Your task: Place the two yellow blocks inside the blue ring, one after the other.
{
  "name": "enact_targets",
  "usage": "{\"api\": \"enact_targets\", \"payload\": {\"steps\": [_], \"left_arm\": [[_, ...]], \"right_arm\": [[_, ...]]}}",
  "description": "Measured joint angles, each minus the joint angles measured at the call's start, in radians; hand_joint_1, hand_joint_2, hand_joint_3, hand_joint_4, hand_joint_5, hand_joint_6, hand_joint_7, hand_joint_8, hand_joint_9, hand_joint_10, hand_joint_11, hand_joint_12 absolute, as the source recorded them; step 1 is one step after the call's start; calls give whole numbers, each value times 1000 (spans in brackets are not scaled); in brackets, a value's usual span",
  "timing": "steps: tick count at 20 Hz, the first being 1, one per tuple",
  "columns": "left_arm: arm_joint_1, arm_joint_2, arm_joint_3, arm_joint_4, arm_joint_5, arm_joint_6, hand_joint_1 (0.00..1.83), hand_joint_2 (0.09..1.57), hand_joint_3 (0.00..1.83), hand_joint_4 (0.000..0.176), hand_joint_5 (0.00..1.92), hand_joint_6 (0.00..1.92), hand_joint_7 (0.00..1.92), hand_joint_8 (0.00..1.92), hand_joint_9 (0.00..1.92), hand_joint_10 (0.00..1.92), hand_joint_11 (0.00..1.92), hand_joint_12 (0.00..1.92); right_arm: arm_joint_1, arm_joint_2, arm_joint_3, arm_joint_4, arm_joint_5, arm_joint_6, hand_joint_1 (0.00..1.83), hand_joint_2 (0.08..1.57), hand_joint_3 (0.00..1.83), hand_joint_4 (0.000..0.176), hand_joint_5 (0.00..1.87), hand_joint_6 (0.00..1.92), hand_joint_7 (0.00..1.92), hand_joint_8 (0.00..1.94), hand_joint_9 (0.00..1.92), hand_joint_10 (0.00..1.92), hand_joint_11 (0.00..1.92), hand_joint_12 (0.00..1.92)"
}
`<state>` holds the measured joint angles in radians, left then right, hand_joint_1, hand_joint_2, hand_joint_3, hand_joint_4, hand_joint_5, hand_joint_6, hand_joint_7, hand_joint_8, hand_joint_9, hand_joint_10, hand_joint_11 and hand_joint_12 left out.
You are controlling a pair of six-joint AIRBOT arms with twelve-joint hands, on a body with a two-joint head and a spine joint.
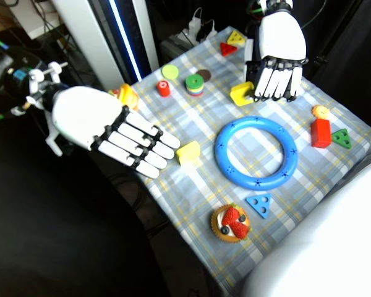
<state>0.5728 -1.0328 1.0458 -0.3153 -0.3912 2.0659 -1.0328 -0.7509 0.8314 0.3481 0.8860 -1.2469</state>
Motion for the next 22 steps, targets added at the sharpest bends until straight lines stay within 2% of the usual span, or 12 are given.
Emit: {"api": "enact_targets", "payload": {"steps": [3,4,7,10,13,15,17,19,20,21,22], "left_arm": [[-19,-13,14,-5,-11,-3,1226,1206,0,0,799,1000,850,1499,644,1822,234,1921],[-21,-14,15,-6,-14,-3,1226,1202,0,0,824,962,842,1510,665,1857,333,1921],[-26,-25,27,-14,-10,-4,1235,1184,0,0,864,909,871,1463,684,1846,409,1921],[-50,-44,51,-27,-14,-5,1238,1174,0,0,850,962,908,1379,642,1744,302,1921],[-64,-70,82,-50,-10,-4,1242,1164,0,0,871,933,924,1356,656,1781,309,1921],[-74,-90,108,-68,-3,-5,1258,1131,0,0,947,816,980,1265,712,1755,396,1921],[-81,-105,130,-83,2,-5,1257,1129,0,0,934,858,988,1236,685,1752,357,1921],[-86,-124,155,-105,3,-6,1241,1150,3,0,877,959,956,1276,626,1669,193,1921],[-90,-137,169,-113,8,-6,1245,1154,1,0,887,925,939,1322,626,1627,175,1921],[-96,-149,185,-119,14,-5,1237,1175,3,0,859,943,892,1417,629,1703,196,1921],[-105,-162,202,-122,22,-5,1238,1173,0,0,867,924,900,1411,658,1732,237,1921]], "right_arm": [[0,0,0,2,1,0,558,1269,0,0,0,0,0,0,0,0,0,0],[0,0,1,1,3,0,557,1265,0,0,0,0,0,0,0,0,0,0],[0,0,1,4,6,0,548,1265,0,0,0,0,0,0,0,0,0,0],[0,0,1,3,7,1,587,1260,0,0,0,0,0,0,0,0,0,0],[0,0,1,3,8,0,587,1255,0,0,0,0,0,0,0,0,0,0],[0,0,1,3,10,1,578,1259,0,0,0,0,0,0,0,0,10,5],[0,0,2,4,12,1,595,1268,1,0,0,0,0,0,0,0,4,4],[0,0,2,3,14,1,568,1279,5,0,0,0,0,0,0,0,0,1],[0,0,2,3,14,1,553,1283,6,0,0,0,0,0,0,0,0,0],[0,0,3,3,14,1,550,1283,6,0,0,0,0,0,0,0,0,0],[0,0,3,4,14,1,538,1284,5,0,0,0,0,0,0,0,8,4]]}}
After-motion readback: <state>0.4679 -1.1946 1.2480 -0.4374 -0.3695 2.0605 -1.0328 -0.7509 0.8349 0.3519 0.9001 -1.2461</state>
